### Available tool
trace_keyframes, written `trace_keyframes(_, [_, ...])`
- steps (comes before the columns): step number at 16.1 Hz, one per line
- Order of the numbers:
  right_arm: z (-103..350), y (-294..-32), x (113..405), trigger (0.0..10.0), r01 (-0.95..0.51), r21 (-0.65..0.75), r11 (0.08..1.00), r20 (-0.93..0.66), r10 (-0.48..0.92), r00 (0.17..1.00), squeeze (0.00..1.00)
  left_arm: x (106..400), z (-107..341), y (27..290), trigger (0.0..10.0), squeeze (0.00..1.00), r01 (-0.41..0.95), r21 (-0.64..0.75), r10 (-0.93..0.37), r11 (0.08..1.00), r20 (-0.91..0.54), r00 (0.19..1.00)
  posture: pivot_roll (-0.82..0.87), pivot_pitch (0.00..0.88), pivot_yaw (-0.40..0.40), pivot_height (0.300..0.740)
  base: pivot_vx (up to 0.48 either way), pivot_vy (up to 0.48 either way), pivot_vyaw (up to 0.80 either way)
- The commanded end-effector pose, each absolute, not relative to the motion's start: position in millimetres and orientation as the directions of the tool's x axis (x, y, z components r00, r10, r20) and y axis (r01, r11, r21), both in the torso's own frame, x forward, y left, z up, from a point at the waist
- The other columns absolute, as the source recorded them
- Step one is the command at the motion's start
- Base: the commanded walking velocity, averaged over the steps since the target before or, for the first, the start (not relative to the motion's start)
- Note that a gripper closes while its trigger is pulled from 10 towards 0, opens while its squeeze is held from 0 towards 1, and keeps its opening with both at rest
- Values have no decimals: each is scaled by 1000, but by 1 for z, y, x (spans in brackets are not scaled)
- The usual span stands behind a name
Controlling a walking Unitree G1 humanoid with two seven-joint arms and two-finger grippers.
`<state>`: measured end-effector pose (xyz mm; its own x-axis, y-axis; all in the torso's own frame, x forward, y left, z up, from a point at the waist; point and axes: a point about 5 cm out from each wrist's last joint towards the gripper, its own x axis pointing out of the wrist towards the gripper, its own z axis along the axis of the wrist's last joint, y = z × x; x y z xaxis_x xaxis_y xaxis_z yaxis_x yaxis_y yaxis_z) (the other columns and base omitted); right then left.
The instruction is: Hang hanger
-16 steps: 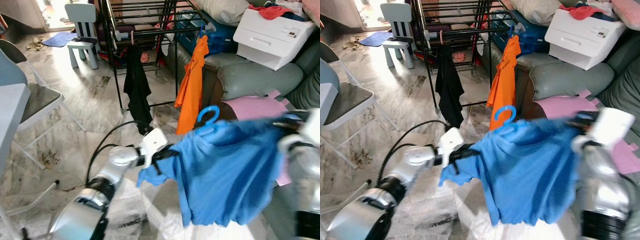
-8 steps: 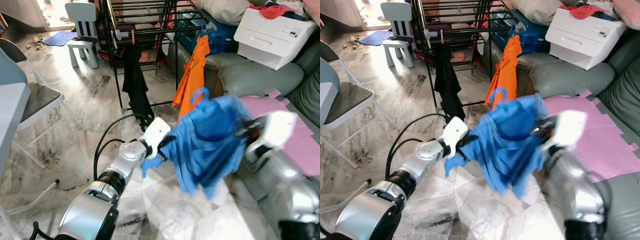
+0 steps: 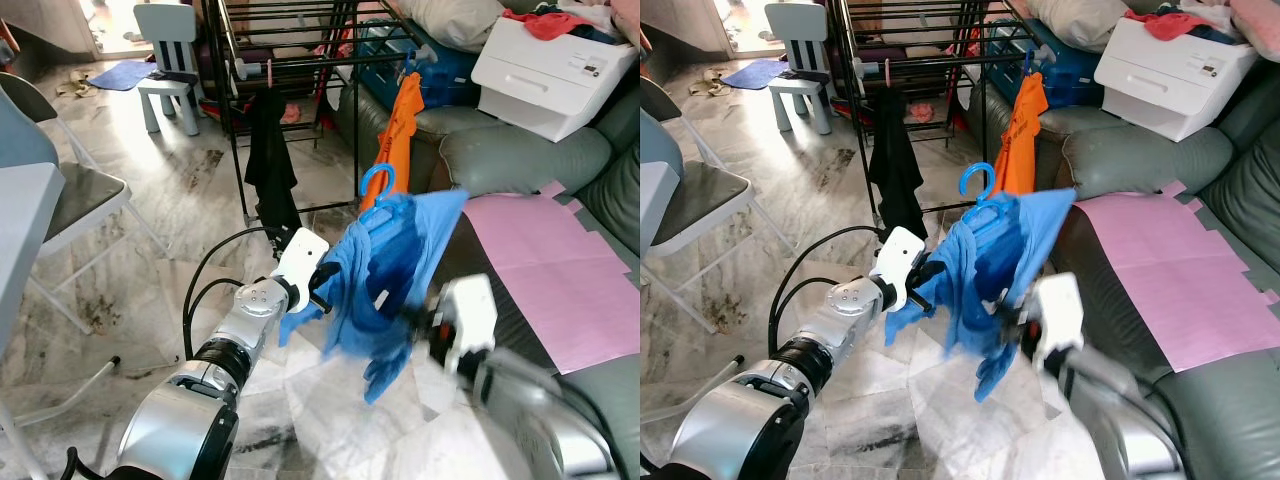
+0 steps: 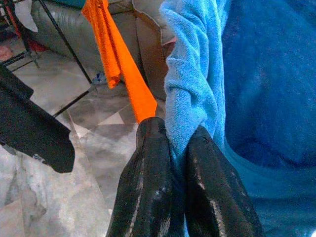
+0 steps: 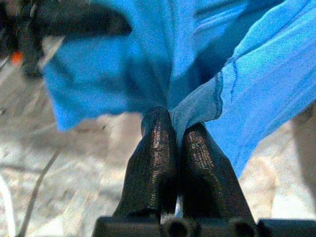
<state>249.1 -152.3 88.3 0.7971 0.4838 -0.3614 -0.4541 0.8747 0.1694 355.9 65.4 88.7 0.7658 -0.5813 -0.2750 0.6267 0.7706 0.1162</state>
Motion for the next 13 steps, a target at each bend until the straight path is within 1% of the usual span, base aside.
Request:
trace_keyframes(1, [85, -136, 238, 0, -550, 204, 810, -369, 584, 723, 0, 367, 108, 63, 0, 0, 587, 115, -559, 801, -205, 803, 15, 0, -53, 740, 0, 0, 0])
trace_keyframes(3, [74, -134, 218, 0, -608, 222, 762, -414, 638, 649, 0, 367, 109, 62, 0, 0, 583, 110, -556, 805, -203, 806, 14, 0, -52, 740, 0, 0, 0])
trace_keyframes(5, [63, -138, 198, 0, -647, 234, 726, -463, 668, 582, 0, 367, 109, 61, 0, 0, 581, 100, -555, 808, -201, 807, 12, 0, -51, 740, 0, 0, 0])
trace_keyframes(6, [60, -140, 194, 0, -653, 233, 720, -478, 670, 568, 0, 367, 110, 61, 0, 0, 581, 96, -557, 808, -200, 806, 11, 0, -50, 740, 0, 0, 0])
trace_keyframes(7, [48, -152, 188, 0, -633, 185, 751, -543, 615, 571, 0, 367, 111, 58, 0, 0, 590, 88, -567, 802, -195, 800, 10, 0, -49, 740, 0, 0, 0])
trace_keyframes(8, [42, -161, 188, 0, -612, 129, 780, -578, 561, 593, 0, 367, 113, 56, 0, 0, 602, 83, -581, 794, -188, 792, 9, 0, -48, 740, 0, 0, 0])
trace_keyframes(9, [39, -167, 189, 1922, -603, 88, 793, -594, 527, 607, 0, 367, 114, 55, 0, 0, 611, 81, -591, 787, -182, 786, 8, 0, -47, 740, 0, 0, 0])
trace_keyframes(10, [35, -181, 195, 10000, -563, -4, 826, -622, 439, 649, 0, 368, 119, 53, 0, 0, 629, 79, -614, 774, -152, 774, 7, 0, -48, 740, 0, 0, 0])
trace_keyframes(11, [35, -191, 199, 10000, -537, -66, 841, -624, 386, 680, 451, 368, 122, 52, 0, 0, 642, 79, -629, 763, -138, 765, 9, 0, -49, 740, 0, 0, 0])
trace_keyframes(12, [36, -200, 202, 10000, -511, -115, 852, -625, 338, 704, 1000, 369, 123, 53, 0, 0, 638, 83, -625, 766, -141, 768, 12, 0, -51, 740, 0, 0, 0])
trace_keyframes(13, [36, -205, 202, 10000, -508, -143, 849, -631, 317, 708, 1000, 370, 124, 54, 0, 0, 632, 85, -618, 771, -141, 773, 13, 0, -51, 740, 0, 0, 0])
